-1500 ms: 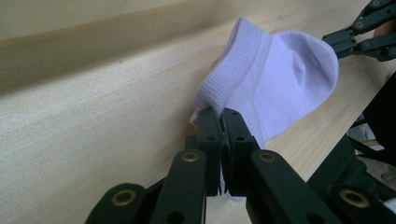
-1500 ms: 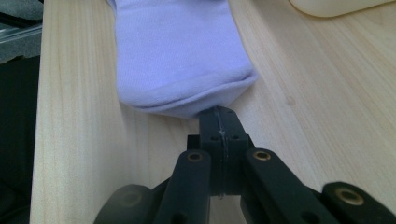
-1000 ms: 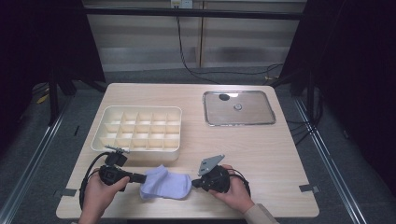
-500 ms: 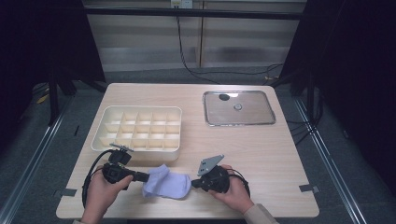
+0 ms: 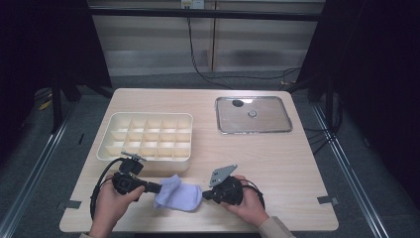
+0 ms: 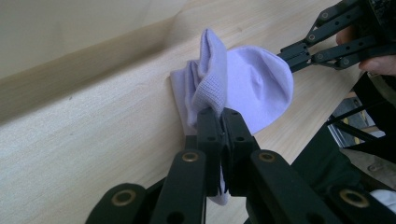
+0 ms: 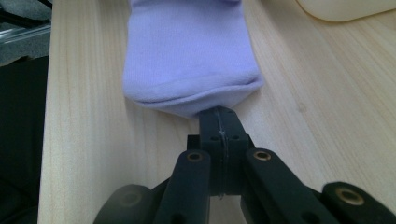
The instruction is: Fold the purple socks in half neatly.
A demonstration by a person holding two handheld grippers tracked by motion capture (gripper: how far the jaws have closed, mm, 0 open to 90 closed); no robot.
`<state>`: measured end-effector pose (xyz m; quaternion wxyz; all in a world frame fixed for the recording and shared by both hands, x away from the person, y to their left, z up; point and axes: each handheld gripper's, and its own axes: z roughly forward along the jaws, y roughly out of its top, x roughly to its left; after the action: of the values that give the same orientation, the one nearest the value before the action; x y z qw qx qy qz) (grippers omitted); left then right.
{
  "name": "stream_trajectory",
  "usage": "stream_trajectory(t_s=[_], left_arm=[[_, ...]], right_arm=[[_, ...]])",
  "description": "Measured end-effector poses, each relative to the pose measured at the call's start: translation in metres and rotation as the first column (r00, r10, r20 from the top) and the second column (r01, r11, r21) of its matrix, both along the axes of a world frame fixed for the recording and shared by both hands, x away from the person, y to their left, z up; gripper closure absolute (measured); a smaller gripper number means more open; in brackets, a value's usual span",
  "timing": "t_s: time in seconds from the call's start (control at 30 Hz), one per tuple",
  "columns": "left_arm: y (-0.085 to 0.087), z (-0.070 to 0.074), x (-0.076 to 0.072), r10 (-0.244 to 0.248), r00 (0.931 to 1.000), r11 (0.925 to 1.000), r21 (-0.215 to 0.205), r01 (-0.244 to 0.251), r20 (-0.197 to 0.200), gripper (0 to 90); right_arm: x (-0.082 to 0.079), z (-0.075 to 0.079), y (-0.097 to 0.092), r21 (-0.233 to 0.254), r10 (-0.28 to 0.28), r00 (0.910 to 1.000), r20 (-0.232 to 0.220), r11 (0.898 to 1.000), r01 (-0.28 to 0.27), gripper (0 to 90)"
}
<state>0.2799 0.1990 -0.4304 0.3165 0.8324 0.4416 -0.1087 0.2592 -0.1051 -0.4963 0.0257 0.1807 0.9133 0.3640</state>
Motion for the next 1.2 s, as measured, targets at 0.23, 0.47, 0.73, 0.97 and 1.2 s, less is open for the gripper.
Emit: stream_trajectory(t_s=[0.23,0.47,0.73,0.97,1.2], left_arm=[[-0.005,0.002,0.001,-0.026,0.9997,0.9996,0.012,0.026,-0.001,87.5],[-0.009,0.003,0.0,-0.027,0.9996,0.9995,0.017,0.028,-0.002,87.5],[-0.013,0.005,0.0,-0.036,0.9993,0.9991,0.023,0.036,-0.008,87.4],[-0.015,0.004,0.0,-0.044,0.9988,0.9987,0.026,0.044,-0.021,87.4],[-0.019,0.005,0.001,-0.054,0.9983,0.998,0.033,0.054,-0.024,87.4]], right_arm=[[0.0,0.0,0.001,0.002,0.002,1.0,-0.001,1.0,-0.002,90.0],[0.0,0.0,0.001,0.0,0.006,1.0,0.003,1.0,-0.006,90.0],[0.0,0.0,0.003,-0.002,0.011,0.9999,0.002,1.0,-0.011,90.0],[-0.001,0.0,0.004,0.002,0.006,1.0,-0.001,1.0,-0.006,90.0],[0.0,0.0,0.005,0.003,0.015,0.9999,0.004,1.0,-0.015,90.0]])
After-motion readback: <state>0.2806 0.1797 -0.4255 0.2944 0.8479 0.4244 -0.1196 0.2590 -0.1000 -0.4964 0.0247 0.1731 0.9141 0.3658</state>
